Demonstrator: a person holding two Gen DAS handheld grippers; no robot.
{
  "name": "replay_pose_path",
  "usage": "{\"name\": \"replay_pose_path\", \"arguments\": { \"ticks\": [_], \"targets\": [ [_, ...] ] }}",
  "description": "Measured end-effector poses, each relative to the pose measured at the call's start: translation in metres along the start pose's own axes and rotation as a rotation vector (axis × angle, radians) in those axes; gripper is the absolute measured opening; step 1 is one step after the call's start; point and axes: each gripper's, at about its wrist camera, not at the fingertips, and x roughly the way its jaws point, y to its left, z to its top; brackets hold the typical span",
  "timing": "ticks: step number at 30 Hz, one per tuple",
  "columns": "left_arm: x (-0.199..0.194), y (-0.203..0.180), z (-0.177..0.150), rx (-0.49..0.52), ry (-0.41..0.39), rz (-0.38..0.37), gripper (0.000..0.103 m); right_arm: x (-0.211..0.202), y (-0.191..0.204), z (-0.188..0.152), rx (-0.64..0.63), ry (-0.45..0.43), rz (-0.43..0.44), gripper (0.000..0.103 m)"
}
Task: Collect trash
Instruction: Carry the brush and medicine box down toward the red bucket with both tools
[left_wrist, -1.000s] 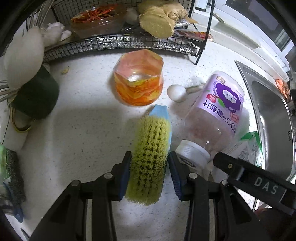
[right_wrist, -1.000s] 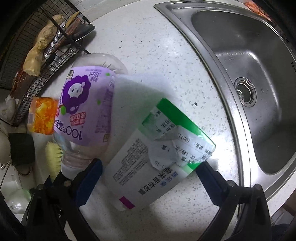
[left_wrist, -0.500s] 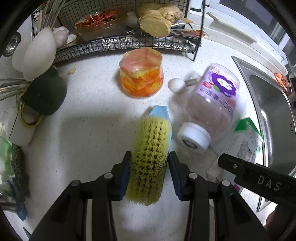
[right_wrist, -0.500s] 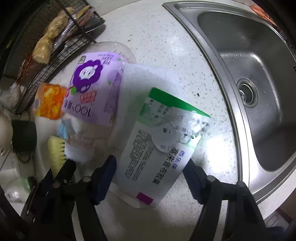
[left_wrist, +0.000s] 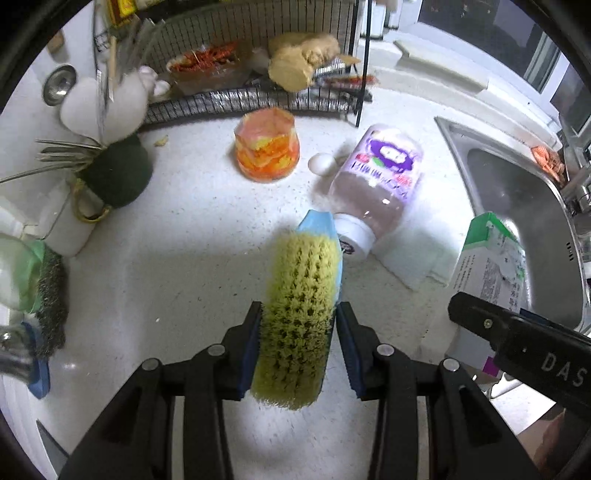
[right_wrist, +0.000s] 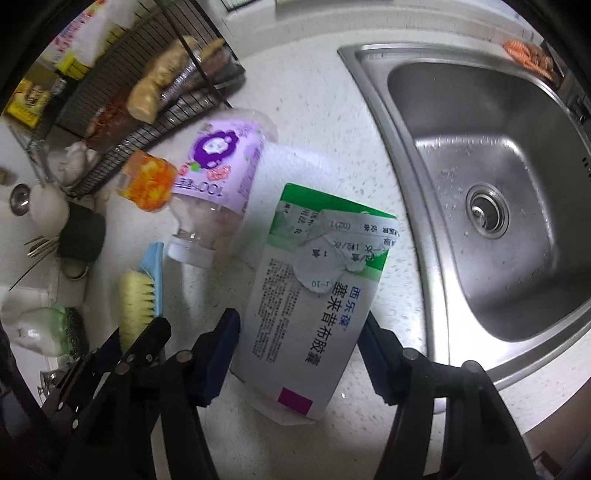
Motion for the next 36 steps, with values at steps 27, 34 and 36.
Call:
{"name": "replay_pose_path", "arguments": {
  "ticks": [27, 34, 36],
  "targets": [
    [-0.172, -0.151, -0.154, 0.051, -0.236, -0.016, 0.037, -0.174, -0.101, -0.126, -0.053, -0.268, 0.126, 0.060],
    [-0.185, -0.191, -0.227, 0.070, -0.214, -0.032, 0.037, -0.193, -0.145, -0.195, -0.036, -0.255, 0.120, 0.060],
    [-0.180, -0.200, -0.242, 0.080, -0.191, -0.036, 0.037, -0.196, -0.158, -0.213, -0.030, -0.242, 0.116, 0.060]
  ]
}}
